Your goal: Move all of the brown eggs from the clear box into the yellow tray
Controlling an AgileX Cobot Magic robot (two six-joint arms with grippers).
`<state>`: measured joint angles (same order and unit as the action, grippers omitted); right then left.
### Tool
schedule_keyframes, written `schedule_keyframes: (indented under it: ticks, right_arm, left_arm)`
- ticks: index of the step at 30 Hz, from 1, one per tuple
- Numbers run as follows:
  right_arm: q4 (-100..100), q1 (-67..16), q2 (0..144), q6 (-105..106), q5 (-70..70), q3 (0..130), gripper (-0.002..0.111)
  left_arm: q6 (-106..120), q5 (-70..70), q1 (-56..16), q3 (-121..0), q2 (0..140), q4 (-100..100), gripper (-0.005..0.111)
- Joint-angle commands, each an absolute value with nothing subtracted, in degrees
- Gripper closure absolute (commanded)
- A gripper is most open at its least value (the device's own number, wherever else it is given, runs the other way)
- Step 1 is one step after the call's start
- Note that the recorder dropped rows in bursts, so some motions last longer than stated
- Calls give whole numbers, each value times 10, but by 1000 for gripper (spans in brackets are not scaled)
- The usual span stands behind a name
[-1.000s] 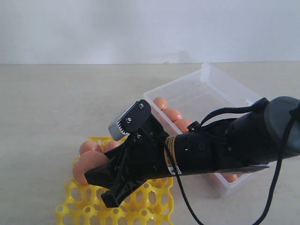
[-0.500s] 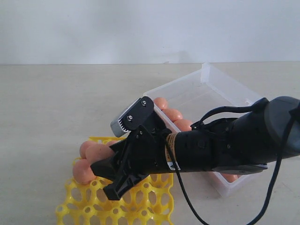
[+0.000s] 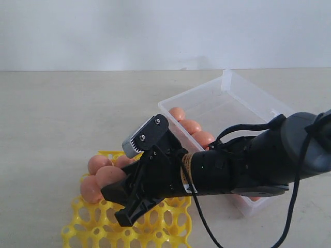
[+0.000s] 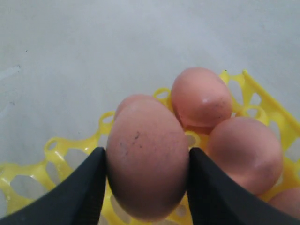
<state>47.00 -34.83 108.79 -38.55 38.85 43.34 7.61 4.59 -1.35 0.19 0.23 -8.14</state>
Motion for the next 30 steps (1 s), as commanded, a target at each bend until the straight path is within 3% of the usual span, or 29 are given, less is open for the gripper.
schedule_keyframes:
  ticks: [1,25,27,30]
  right_arm:
    - [466,-351,1086,-383,394,435,106]
    - [466,-351,1086,-350,374,435,105]
    - [480,-351,1086,-350,375,435,100]
    - [487,-351,1086,-353,375,435,82]
  left_arm:
    - [72,41,-13,0,0,-83,103]
    - [72,41,-13,0,0,-83,103]
    - [72,41,-13,0,0,-83,103]
    - [72,41,-13,0,0,-83,103]
